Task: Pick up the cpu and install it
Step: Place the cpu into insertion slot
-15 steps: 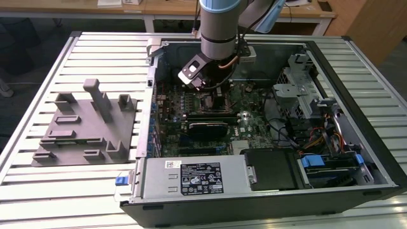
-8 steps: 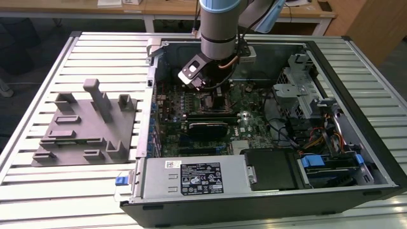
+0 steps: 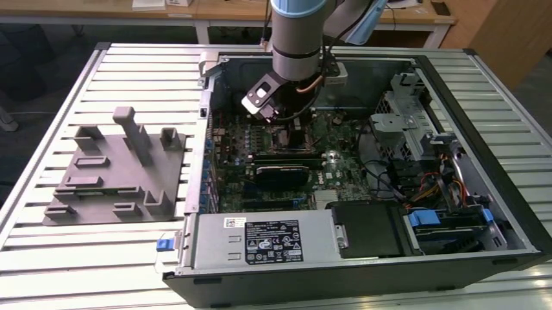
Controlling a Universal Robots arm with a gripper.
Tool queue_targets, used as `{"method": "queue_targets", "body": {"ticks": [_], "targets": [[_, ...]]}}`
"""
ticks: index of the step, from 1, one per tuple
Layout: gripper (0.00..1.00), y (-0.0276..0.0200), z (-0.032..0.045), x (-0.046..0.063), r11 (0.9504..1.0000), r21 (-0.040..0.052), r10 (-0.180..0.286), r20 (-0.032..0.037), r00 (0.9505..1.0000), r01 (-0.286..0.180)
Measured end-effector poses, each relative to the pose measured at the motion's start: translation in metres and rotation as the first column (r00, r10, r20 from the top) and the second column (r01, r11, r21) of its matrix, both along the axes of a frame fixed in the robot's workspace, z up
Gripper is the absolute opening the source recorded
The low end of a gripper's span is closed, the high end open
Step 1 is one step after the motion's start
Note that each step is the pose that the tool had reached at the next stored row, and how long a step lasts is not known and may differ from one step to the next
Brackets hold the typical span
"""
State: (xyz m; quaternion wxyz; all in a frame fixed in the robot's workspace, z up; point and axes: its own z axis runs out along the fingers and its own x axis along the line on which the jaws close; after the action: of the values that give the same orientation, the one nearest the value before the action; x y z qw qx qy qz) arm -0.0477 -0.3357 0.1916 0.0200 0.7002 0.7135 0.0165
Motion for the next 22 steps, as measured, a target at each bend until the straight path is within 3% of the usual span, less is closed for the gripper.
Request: {"method": "queue_targets", "body": {"ticks": [6,17,22], "targets": [[0.62,0.0,0.0058,0.0,1.0,0.0,0.0,0.0008,1.0,0.0],[0.62,0.0001,0.0236,0.0,1.0,0.0,0.0,0.0041,1.0,0.0],[0.62,0.0,0.0242,0.0,1.0,-0.0001,0.0,0.0042,1.0,0.0]]}}
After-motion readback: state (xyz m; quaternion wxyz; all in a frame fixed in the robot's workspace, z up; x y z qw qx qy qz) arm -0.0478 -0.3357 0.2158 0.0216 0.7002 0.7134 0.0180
